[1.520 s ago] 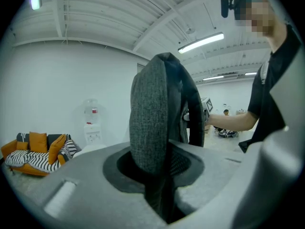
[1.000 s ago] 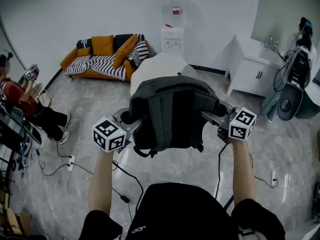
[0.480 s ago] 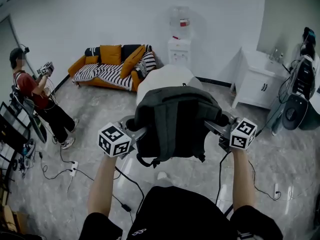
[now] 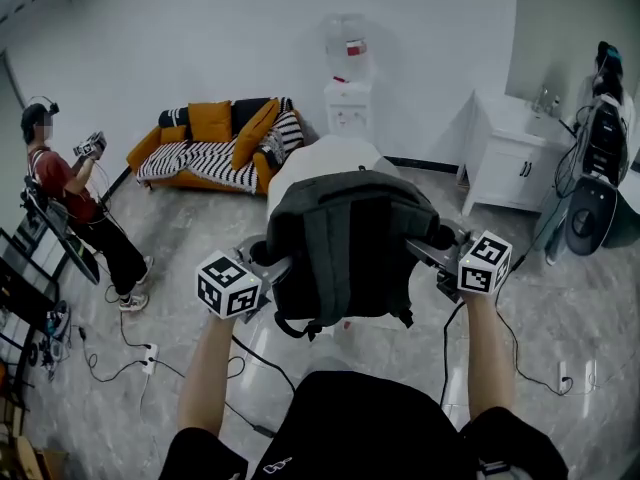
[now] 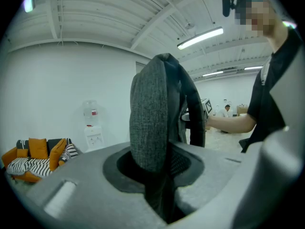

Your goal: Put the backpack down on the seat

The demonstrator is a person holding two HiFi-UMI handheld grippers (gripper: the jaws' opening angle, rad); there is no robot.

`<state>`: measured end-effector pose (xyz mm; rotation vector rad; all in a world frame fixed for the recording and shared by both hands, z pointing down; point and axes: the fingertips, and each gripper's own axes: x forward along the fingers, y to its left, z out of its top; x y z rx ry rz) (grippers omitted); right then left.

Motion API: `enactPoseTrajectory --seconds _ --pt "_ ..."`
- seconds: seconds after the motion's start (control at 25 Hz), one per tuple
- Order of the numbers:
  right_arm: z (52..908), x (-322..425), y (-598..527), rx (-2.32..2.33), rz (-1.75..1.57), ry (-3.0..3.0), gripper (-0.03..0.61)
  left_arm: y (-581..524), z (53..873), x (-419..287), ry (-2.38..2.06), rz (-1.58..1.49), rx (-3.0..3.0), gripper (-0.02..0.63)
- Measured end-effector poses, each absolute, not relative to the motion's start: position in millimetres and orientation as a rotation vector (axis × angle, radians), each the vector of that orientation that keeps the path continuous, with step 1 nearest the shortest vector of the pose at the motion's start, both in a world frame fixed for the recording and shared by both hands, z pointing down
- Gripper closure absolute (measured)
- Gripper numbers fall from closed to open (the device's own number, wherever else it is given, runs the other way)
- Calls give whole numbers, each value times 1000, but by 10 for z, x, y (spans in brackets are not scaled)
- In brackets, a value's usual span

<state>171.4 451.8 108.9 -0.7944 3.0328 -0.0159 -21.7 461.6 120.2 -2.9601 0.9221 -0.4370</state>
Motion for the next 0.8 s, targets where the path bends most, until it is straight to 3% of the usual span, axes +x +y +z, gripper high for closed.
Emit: enactPoseTrajectory --seconds 0.36,0.8 --pt "1220 1546 3539 -805 -20 3053 446 3618 1399 -382 918 -407 -2998 511" --pt "1296 812 1897 -694 -108 3097 446 2142 1482 -1109 1068 -424 -3042 509"
